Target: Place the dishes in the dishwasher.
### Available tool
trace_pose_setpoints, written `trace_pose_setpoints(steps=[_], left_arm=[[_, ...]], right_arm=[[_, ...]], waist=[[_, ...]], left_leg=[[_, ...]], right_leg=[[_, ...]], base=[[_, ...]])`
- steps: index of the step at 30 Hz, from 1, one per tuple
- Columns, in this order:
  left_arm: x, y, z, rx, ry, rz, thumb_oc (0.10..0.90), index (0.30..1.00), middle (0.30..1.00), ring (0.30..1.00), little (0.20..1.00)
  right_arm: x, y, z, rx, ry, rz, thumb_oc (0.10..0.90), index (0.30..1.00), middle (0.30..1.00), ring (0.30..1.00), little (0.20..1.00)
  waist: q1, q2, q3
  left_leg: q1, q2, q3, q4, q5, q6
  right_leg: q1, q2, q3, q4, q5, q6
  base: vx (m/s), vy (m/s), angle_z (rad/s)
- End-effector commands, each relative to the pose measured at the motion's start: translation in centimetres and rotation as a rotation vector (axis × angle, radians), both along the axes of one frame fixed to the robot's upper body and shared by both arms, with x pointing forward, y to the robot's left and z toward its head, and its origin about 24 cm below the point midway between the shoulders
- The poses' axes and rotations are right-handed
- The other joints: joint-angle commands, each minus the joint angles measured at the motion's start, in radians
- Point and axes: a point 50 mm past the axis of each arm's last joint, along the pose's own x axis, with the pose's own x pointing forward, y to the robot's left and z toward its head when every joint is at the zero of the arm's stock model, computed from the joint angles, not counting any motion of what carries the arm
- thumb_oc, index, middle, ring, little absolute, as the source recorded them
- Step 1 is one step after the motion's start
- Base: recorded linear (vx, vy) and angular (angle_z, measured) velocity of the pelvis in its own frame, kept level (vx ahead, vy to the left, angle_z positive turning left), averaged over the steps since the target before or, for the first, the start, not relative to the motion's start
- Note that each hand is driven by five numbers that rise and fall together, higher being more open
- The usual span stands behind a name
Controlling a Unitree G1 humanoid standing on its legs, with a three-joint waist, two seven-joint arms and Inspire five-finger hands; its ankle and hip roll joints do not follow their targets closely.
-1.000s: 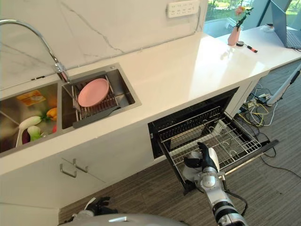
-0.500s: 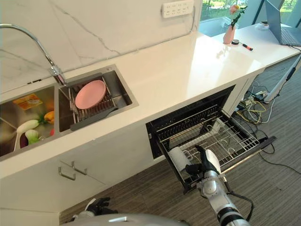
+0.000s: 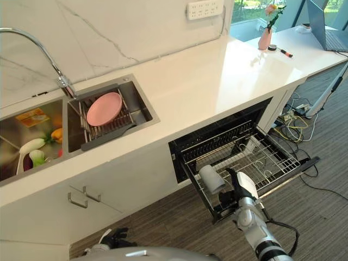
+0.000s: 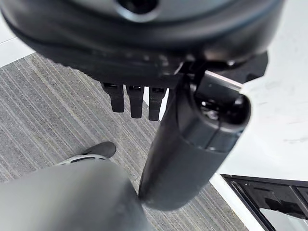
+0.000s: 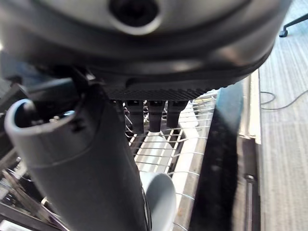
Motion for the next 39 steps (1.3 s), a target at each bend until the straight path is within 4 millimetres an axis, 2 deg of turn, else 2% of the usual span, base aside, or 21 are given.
trace_pose_setpoints(steps=[1,2,3,6,7,8,13,15,17,18,19,20,21,26,29,32,33,34,39], left_arm=[[-0.9,1.5,-0.2,0.067,0.065,-0.045,0.8,0.9,0.9,0.9,0.9],[-1.0,1.6,-0.2,0.077,0.066,-0.031,0.8,0.9,0.9,0.9,0.9],[-1.0,1.6,-0.2,0.077,0.066,-0.032,0.8,0.9,0.9,0.9,0.9],[-1.2,1.8,-0.2,0.087,0.065,-0.009,0.8,0.9,0.9,0.9,0.9],[-1.2,1.8,-0.2,0.087,0.065,-0.009,0.8,0.9,0.9,0.9,0.9],[-1.1,1.9,-0.1,0.091,0.058,-0.001,0.8,0.9,0.9,0.9,0.9],[-1.2,2.0,-0.1,0.097,0.054,0.036,0.8,0.9,0.9,0.9,0.9],[-1.2,2.0,-0.1,0.097,0.054,0.036,0.8,0.9,0.9,0.9,0.9],[-2.1,2.2,-0.3,0.087,0.094,0.085,0.8,0.9,0.9,0.9,0.9],[-2.1,2.2,-0.3,0.087,0.094,0.085,0.8,0.9,0.9,0.9,0.9],[-2.7,2.2,-0.5,0.077,0.12,0.11,0.8,0.9,0.9,0.9,0.9],[-2.7,2.2,-0.5,0.077,0.12,0.11,0.8,0.9,0.9,0.9,0.9],[-3.3,2.4,-0.6,0.074,0.146,0.133,0.8,0.9,0.9,0.9,0.9],[-4.2,2.4,-0.7,0.063,0.186,0.162,0.8,0.9,0.9,0.9,0.9],[-4.1,2.4,-0.7,0.064,0.191,0.181,0.8,0.9,0.9,0.9,0.9],[-3.7,2.3,-0.7,0.066,0.182,0.185,0.8,0.9,0.9,0.9,0.9],[-3.7,2.3,-0.7,0.066,0.182,0.184,0.8,0.9,0.9,0.9,0.9],[-3.5,2.3,-0.7,0.066,0.174,0.188,0.8,0.9,0.9,0.9,0.9],[-4.1,2.8,-0.6,0.076,0.174,0.215,0.8,0.9,0.9,0.9,0.9]], right_arm=[[4.5,1.1,5.2,0.063,-0.328,0.024,0.8,0.9,0.9,0.9,0.9],[4.9,1.6,7.4,0.1,-0.452,0.04,0.8,0.9,0.9,0.9,0.9],[4.9,1.5,7.4,0.1,-0.452,0.039,0.8,0.9,0.9,0.9,0.9],[5.0,2.1,9.8,0.163,-0.578,0.055,0.8,0.9,0.9,0.9,0.9],[5.0,2.1,9.8,0.163,-0.578,0.055,0.8,0.9,0.9,0.9,0.9],[5.0,2.5,11.5,0.189,-0.655,0.091,0.8,0.9,0.9,0.9,0.9],[4.5,4.0,16.1,0.313,-0.869,0.175,0.8,0.9,0.9,0.9,0.9],[4.5,4.0,16.1,0.313,-0.869,0.175,0.8,0.9,0.9,0.9,0.9],[3.8,4.9,18.5,0.313,-0.936,0.279,0.8,0.9,0.9,0.9,0.9],[3.8,4.9,18.5,0.313,-0.936,0.279,0.8,0.9,0.9,0.9,0.9],[3.3,5.6,19.7,0.369,-0.962,0.343,0.8,0.9,0.9,0.9,0.9],[3.3,5.6,19.7,0.369,-0.962,0.343,0.8,0.9,0.9,0.9,0.9],[2.8,6.4,20.8,0.442,-0.987,0.416,0.8,0.9,0.9,0.9,0.9],[3.3,7.8,21.5,0.56,-0.981,0.495,0.8,0.9,0.9,0.9,0.9],[4.4,8.7,21.3,0.668,-0.953,0.495,0.8,0.9,0.9,0.9,0.9],[4.7,8.2,21.0,0.689,-0.947,0.459,0.8,0.9,0.9,0.9,0.9],[4.7,8.2,21.0,0.689,-0.948,0.459,0.8,0.9,0.9,0.9,0.9],[4.8,7.7,20.8,0.688,-0.945,0.434,0.8,0.9,0.9,0.9,0.9],[5.1,7.0,20.7,0.698,-0.961,0.395,0.8,0.9,0.9,0.9,0.9]], waist=[[0.019,-0.059,0.009],[0.015,-0.058,0.007],[0.015,-0.058,0.007],[0.01,-0.058,0.007],[0.01,-0.058,0.007],[0.007,-0.058,0.006],[-0.001,-0.059,0.006],[-0.001,-0.059,0.006],[-0.004,-0.061,0.004],[-0.004,-0.061,0.004],[-0.007,-0.063,0.001],[-0.007,-0.063,0.001],[-0.007,-0.065,-0.001],[-0.004,-0.069,-0.006],[0.019,-0.081,-0.002],[0.046,-0.091,-0.001],[0.041,-0.092,-0.002],[0.055,-0.096,-0.004],[0.088,-0.11,-0.001]], left_leg=[[0.087,0.025,-0.017,0.004,-0.106,-0.023],[0.089,0.027,-0.016,0.004,-0.107,-0.024],[0.089,0.027,-0.016,0.004,-0.107,-0.024],[0.092,0.029,-0.016,0.004,-0.107,-0.024],[0.092,0.029,-0.016,0.004,-0.107,-0.024],[0.094,0.03,-0.015,0.004,-0.107,-0.025],[0.098,0.034,-0.011,0.005,-0.105,-0.027],[0.098,0.034,-0.011,0.005,-0.105,-0.027],[0.099,0.034,-0.006,0.004,-0.105,-0.028],[0.099,0.034,-0.006,0.004,-0.105,-0.028],[0.099,0.035,-0.004,0.004,-0.104,-0.03],[0.099,0.035,-0.004,0.004,-0.104,-0.03],[0.097,0.036,-0.003,0.004,-0.102,-0.031],[0.087,0.036,-0.007,0.004,-0.097,-0.033],[0.056,0.031,-0.035,0.004,-0.087,-0.04],[0.015,0.027,-0.09,0.004,-0.076,-0.049],[0.012,0.026,-0.097,0.004,-0.075,-0.049],[-0.009,0.023,-0.138,0.004,-0.074,-0.049],[-0.036,0.004,-0.182,0.017,-0.07,-0.035]], right_leg=[[0.001,-0.069,0.021,0.012,-0.018,0.073],[0.002,-0.067,0.023,0.012,-0.02,0.073],[0.002,-0.067,0.023,0.012,-0.02,0.073],[0.003,-0.066,0.026,0.012,-0.023,0.072],[0.003,-0.066,0.026,0.012,-0.023,0.072],[0.003,-0.065,0.028,0.013,-0.024,0.072],[0.0,-0.063,0.033,0.015,-0.024,0.071],[0.0,-0.063,0.033,0.015,-0.024,0.071],[-0.002,-0.062,0.037,0.016,-0.024,0.072],[-0.002,-0.062,0.037,0.016,-0.024,0.072],[-0.003,-0.062,0.037,0.016,-0.023,0.073],[-0.003,-0.062,0.037,0.016,-0.023,0.073],[-0.004,-0.062,0.037,0.017,-0.022,0.073],[-0.008,-0.067,0.027,0.019,-0.016,0.075],[-0.007,-0.08,-0.017,0.022,-0.006,0.077],[0.0,-0.094,-0.085,0.025,-0.004,0.076],[0.001,-0.094,-0.091,0.025,-0.004,0.077],[0.014,-0.098,-0.131,0.026,-0.009,0.075],[0.024,-0.113,-0.161,0.026,-0.004,0.078]], base=[[0.0,0.0,0.0],[0.0,0.0,0.0],[0.0,0.0,0.0],[0.0,0.0,0.0],[0.0,0.0,0.0],[0.0,0.0,0.0],[0.0,0.0,0.0],[0.0,0.0,0.0],[0.0,0.0,0.0],[0.0,0.0,0.0],[0.0,0.0,0.0],[0.0,0.0,0.0],[0.0,0.0,0.0],[-0.03,0.025,-0.03],[-0.09,0.046,0.17],[-0.06,0.024,0.59],[-0.03,0.037,0.8],[-0.01,0.054,0.9],[-0.01,0.091,0.6]])
